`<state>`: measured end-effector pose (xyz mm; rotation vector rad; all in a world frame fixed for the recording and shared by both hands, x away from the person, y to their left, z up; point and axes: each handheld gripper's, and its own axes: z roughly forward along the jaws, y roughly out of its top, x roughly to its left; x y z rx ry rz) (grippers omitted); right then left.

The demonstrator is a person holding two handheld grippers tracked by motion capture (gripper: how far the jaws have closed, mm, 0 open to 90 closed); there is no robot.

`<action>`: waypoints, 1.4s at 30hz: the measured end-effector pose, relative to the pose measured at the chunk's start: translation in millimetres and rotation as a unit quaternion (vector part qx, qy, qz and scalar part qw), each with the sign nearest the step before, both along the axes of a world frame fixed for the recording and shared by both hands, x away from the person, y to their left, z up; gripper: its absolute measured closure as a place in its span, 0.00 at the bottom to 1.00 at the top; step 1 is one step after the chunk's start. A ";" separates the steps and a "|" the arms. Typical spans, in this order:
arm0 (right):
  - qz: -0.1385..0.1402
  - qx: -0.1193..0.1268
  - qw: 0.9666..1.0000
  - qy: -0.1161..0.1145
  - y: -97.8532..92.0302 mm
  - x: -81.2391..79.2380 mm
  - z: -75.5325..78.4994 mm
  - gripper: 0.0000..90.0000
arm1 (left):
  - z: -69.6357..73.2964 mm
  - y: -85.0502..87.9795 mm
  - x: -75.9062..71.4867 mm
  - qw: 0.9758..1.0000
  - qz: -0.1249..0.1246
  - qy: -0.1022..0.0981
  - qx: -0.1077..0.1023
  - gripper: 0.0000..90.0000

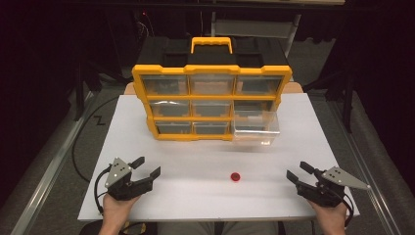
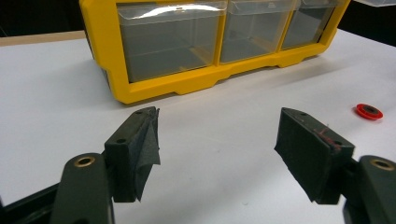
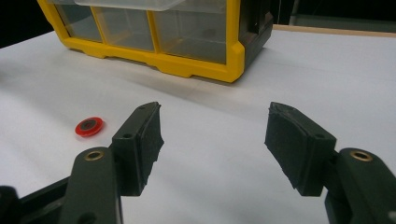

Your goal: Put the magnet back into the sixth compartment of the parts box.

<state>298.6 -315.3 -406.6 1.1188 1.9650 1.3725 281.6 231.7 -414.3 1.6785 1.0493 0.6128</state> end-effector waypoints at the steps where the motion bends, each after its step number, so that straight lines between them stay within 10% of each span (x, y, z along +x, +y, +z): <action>1: 0.000 0.000 1.000 0.000 -0.1 0.0 0.0 0.42 | 0.0 -0.1 0.1 1.000 0.000 0.000 0.000 0.33; 42: 0.001 0.025 1.000 -0.001 2.8 3.5 2.9 0.41 | 0.1 -0.6 0.0 1.000 0.000 -0.001 0.000 0.33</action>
